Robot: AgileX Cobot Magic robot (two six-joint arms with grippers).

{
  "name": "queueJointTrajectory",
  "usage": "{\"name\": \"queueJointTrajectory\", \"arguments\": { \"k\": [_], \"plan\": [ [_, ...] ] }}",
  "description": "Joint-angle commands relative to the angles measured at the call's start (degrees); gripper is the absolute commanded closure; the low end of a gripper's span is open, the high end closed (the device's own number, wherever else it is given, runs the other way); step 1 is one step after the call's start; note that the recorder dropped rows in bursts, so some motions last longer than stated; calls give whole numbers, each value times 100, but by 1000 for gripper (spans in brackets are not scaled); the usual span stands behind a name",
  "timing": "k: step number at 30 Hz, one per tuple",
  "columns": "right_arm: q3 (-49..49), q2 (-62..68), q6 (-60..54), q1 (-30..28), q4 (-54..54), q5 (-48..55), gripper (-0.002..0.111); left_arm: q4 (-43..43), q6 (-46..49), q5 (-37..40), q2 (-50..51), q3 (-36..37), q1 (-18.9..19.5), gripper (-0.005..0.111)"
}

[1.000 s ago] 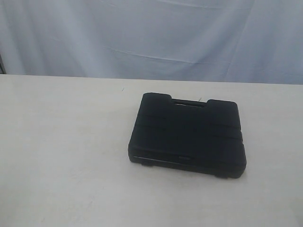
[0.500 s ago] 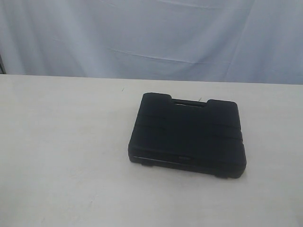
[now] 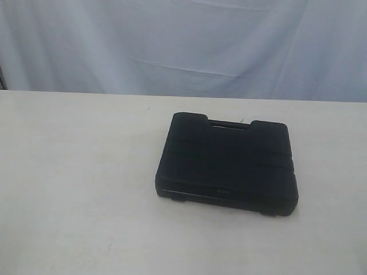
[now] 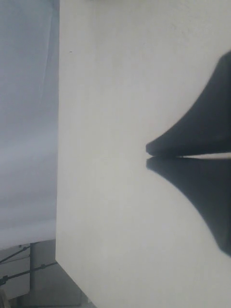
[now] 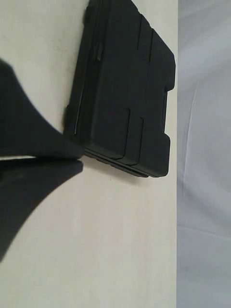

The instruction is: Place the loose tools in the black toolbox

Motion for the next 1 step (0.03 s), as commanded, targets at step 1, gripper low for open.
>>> {"name": "queueJointTrajectory", "arguments": {
  "k": [1],
  "plan": [
    [14, -39, -29, -23, -5, -25, 109, 0, -33, -31, -7, 15, -27, 107]
  ]
}}
